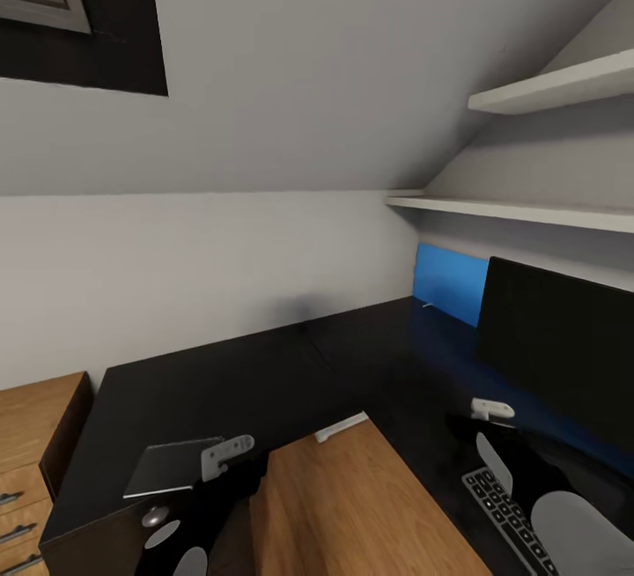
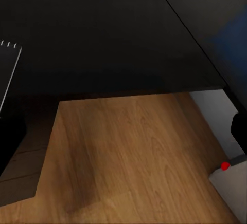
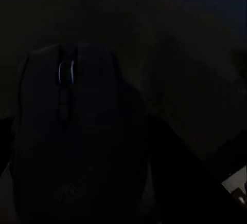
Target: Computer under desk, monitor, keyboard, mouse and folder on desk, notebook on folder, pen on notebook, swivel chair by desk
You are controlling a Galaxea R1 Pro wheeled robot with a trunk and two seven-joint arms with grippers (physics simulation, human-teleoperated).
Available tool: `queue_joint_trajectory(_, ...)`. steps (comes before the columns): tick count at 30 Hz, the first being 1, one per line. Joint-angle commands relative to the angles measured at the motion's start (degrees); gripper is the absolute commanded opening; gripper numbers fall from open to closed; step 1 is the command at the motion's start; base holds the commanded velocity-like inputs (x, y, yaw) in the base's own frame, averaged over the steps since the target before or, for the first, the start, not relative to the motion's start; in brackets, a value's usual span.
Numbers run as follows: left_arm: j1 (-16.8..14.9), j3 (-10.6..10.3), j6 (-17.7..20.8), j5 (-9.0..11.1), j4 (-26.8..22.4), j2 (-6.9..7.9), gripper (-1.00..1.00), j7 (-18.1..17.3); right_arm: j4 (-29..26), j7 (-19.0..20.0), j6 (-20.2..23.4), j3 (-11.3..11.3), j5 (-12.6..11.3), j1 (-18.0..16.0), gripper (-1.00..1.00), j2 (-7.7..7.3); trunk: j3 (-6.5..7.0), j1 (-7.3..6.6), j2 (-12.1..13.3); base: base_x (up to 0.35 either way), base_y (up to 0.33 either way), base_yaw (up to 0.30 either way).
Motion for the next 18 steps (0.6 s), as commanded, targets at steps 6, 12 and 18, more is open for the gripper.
queue_joint_trajectory(6, -0.05, -0.58, 0.08, 0.60, 0.00, 0.02, 1.00, 0.52, 3.14, -0.57, -1.56, 0.32, -0.03, -0.08, -1.00, -0.06, -1.16, 1.33, -2.47, 0.000, 0.000, 0.000)
queue_joint_trajectory(12, -0.05, -1.22, 0.08, 0.76, 0.00, 0.02, 1.00, 0.52, 3.22, -0.57, -1.61, 0.32, 0.16, -0.11, -1.00, -0.06, -2.23, 2.64, -4.88, 0.000, 0.000, 0.000)
queue_joint_trajectory(18, -0.05, -1.23, 0.08, 0.78, 0.16, 0.02, 1.00, 0.52, 3.17, -0.61, -1.61, 0.32, 0.39, -0.09, -1.00, -0.07, -3.31, 3.96, -7.28, 0.000, 0.000, 0.000)
